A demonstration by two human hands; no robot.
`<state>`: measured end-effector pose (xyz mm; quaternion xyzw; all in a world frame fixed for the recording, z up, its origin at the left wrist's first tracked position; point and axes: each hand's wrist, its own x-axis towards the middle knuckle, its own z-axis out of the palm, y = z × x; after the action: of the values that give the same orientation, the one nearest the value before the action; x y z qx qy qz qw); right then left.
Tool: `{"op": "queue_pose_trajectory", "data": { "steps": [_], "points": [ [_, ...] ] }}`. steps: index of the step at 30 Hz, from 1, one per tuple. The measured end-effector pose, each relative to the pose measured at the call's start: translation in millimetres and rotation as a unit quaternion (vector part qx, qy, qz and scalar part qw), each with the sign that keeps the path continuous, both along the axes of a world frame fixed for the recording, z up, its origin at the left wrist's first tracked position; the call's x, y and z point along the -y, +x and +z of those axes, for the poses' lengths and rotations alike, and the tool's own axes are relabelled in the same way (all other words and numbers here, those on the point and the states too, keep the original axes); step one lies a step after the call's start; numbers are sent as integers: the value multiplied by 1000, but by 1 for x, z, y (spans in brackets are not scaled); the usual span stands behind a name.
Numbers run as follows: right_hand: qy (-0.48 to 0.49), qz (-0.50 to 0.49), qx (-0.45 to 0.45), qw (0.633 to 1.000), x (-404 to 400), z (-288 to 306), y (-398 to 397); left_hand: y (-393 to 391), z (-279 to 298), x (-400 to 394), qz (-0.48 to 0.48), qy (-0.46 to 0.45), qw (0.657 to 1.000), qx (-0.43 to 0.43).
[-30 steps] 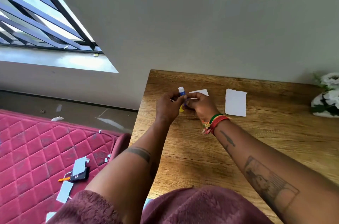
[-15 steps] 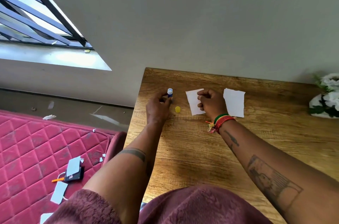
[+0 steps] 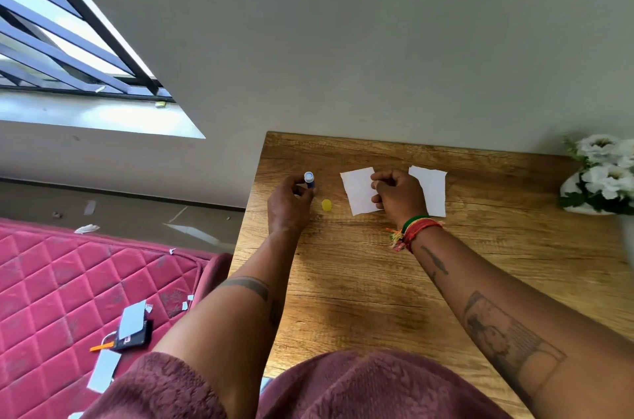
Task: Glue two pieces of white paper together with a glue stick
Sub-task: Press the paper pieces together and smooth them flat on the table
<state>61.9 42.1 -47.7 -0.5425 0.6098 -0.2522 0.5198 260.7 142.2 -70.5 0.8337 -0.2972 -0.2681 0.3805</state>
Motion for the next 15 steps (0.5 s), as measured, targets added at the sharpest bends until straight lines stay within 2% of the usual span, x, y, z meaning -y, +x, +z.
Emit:
{"op": "queue_pose_trajectory", "data": {
  "steps": [7,15],
  "points": [
    [-2,4,-2,1000,-2,4,-2,-1,6,-2,-19,16,1000,1],
    [-16,15,-20,1000,-7,6,-7,-9,14,-17,1,38,999,-17]
  ]
}}
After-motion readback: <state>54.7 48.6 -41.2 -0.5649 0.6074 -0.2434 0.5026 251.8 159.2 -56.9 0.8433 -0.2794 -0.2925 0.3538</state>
